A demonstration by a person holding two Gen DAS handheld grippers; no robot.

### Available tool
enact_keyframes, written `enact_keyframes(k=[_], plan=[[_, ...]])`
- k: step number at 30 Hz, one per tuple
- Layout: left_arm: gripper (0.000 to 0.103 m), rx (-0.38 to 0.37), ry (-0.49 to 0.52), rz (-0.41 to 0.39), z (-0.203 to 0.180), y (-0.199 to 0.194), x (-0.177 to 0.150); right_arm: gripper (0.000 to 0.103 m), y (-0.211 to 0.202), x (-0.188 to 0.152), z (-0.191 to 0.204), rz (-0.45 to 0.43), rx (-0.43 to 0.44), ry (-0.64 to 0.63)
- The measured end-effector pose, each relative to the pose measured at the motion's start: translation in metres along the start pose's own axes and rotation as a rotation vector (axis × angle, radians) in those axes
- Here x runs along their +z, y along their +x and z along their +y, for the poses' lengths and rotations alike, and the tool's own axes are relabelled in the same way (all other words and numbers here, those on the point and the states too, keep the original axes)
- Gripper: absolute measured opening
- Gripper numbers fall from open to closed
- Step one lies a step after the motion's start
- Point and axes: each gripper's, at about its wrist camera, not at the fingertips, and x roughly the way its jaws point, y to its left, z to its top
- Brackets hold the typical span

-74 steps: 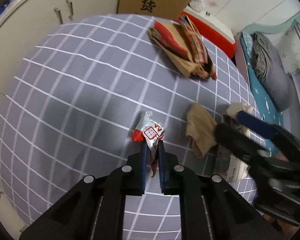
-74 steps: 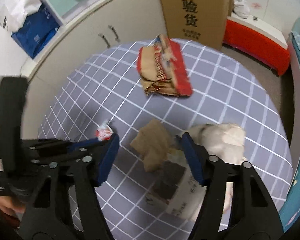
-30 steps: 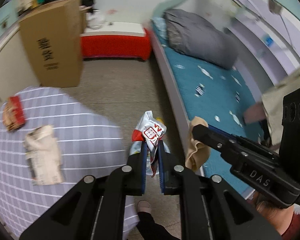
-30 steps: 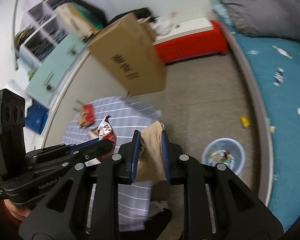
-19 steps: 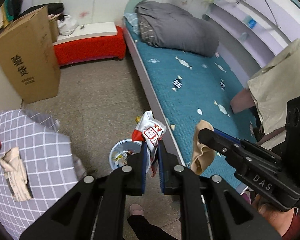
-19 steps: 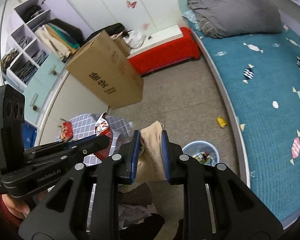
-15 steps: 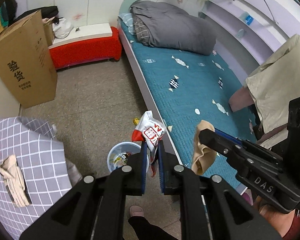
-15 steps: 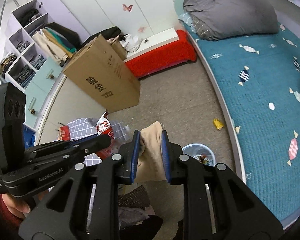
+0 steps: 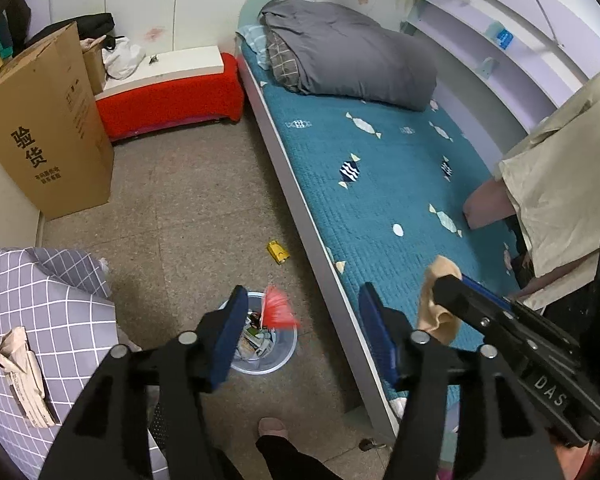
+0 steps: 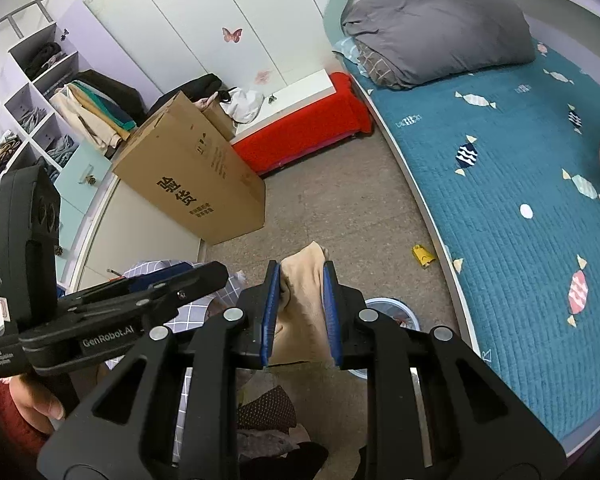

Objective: Collect trash
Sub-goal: 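Carry the red-white wrapper and brown paper over the blue bucket, then open the left gripper over the bucket while the right opens to drop the brown paper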

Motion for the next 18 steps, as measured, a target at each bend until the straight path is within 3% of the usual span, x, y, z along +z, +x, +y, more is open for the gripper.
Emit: enact_keyframes(k=[18], plan=[[0.063,0.048,-0.008,-0.033,0.013,-0.024,-0.013,0.023,0.012,-0.007,0.025,0.031,0.032,-0.044]])
